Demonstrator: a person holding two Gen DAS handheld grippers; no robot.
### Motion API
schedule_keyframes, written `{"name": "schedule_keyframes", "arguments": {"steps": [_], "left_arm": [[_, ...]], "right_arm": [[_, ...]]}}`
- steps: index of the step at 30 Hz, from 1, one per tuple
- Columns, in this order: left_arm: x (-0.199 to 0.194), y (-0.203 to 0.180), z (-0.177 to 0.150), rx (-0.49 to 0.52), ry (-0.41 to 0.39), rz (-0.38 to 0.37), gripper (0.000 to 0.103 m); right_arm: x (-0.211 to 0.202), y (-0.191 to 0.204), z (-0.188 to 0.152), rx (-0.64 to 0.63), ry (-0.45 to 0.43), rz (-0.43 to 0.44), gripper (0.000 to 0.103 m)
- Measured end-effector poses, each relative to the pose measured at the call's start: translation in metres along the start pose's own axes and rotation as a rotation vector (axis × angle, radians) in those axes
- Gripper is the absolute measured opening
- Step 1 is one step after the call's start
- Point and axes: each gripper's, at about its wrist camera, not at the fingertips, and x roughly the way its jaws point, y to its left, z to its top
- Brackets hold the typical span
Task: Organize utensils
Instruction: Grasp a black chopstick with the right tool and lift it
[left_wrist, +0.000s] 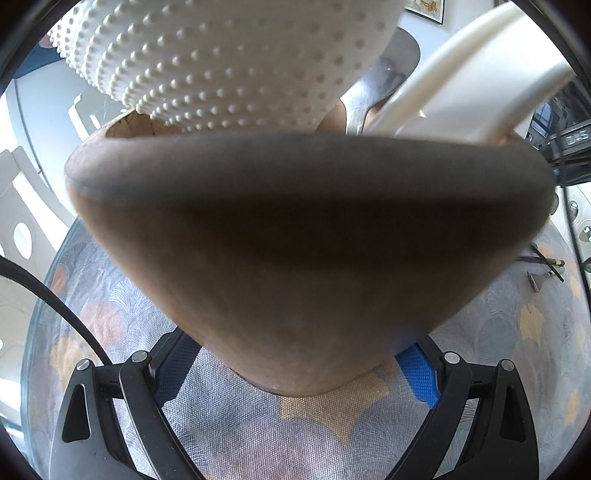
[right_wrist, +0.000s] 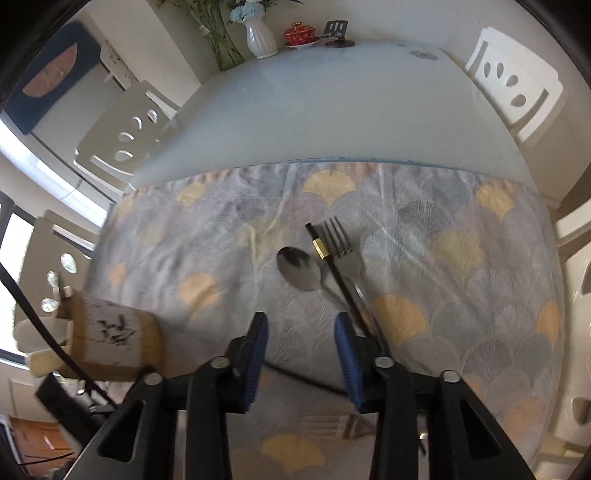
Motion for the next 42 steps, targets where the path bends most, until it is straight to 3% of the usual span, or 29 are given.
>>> {"name": "schedule_keyframes", "arguments": {"steps": [2,4,16,19,22,25,31,37,42], "left_arm": [[0.000,-0.001,0.000,0.000,0.000,0.000,0.096],[0.000,0.000,0.000,0.000,0.000,0.000,0.096],[0.001,0.001,0.001,0.000,0.002,-0.001,0.096],[0.001,0.000,0.001,-0.002,0.005,-0.003,0.097],[0.000,-0.001,0.002,-0.003,0.006,-0.004,0.097],[0.000,0.000,0.002,-0.002,0.006,-0.003,0.097],[0.000,-0.001,0.002,-0.002,0.007,-0.004,0.097],[0.000,0.000,0.003,-0.002,0.007,-0.003,0.097],[0.000,0.000,0.003,-0.002,0.007,-0.003,0.097]], "right_arm": [[0.010,-0.002,0.007,0.000,-0.006,-0.002,0.018],[0.023,-0.004,0.015,0.003,-0.007,-0.041,0.015],[0.075,-0.006,0.038,-0.081,0.101,-0.134,0.015],[0.084,-0.005,0.042,-0.107,0.140,-0.084,0.015],[0.084,-0.001,0.045,-0.126,0.153,-0.097,0.011],[0.074,0.001,0.042,-0.121,0.105,-0.084,0.006],[0.023,0.011,0.030,-0.135,-0.014,0.057,0.006],[0.031,0.042,0.019,-0.218,0.059,0.115,0.006],[0.073,0.051,0.018,-0.206,0.162,0.110,0.006]]}}
